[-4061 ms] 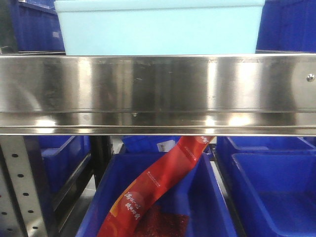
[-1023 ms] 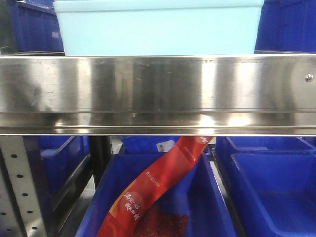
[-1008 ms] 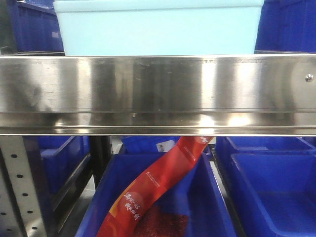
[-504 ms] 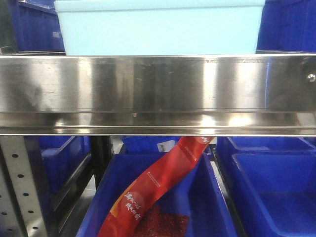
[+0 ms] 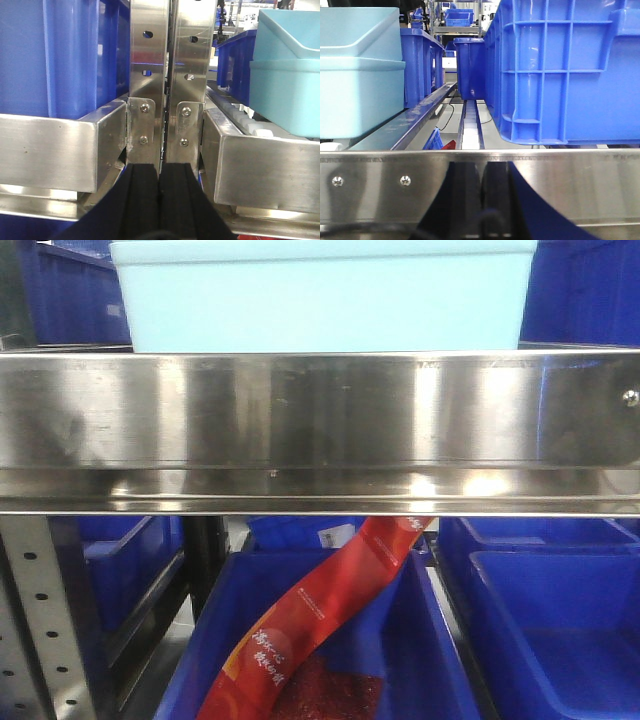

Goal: Move two blue bins to right shelf middle

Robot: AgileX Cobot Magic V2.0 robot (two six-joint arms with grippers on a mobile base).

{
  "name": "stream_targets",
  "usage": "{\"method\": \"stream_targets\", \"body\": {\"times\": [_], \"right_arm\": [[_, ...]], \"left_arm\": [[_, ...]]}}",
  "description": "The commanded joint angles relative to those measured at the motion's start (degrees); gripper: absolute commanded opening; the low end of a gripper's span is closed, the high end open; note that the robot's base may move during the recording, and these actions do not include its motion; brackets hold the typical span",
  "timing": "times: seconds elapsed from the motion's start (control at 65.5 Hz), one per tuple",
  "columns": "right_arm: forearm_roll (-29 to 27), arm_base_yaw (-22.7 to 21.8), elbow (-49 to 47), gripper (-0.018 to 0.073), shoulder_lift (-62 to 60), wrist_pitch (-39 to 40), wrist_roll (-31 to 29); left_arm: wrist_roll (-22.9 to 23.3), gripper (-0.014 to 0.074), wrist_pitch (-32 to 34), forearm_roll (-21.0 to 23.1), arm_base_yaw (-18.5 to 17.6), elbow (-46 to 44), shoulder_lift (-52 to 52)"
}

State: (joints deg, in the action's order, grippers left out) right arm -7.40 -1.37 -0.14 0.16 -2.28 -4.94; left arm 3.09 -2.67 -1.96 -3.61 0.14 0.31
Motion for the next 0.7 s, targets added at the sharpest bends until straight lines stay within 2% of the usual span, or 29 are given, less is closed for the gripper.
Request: {"method": "stream_targets", "body": {"times": [0.0,0.687], "right_arm": [[-0.32,-0.29,0.14,-0.0162,-0.16,1.43,-0.36],[-0.32,-0.29,0.14,-0.0162,-0.16,1.43,-0.36]], "left_arm": [[-0.09,-0.0111,1.10,0.43,-0.38,-0.14,-0.31],[-0.09,-0.0111,1.10,0.43,-0.38,-0.14,-0.31]]}}
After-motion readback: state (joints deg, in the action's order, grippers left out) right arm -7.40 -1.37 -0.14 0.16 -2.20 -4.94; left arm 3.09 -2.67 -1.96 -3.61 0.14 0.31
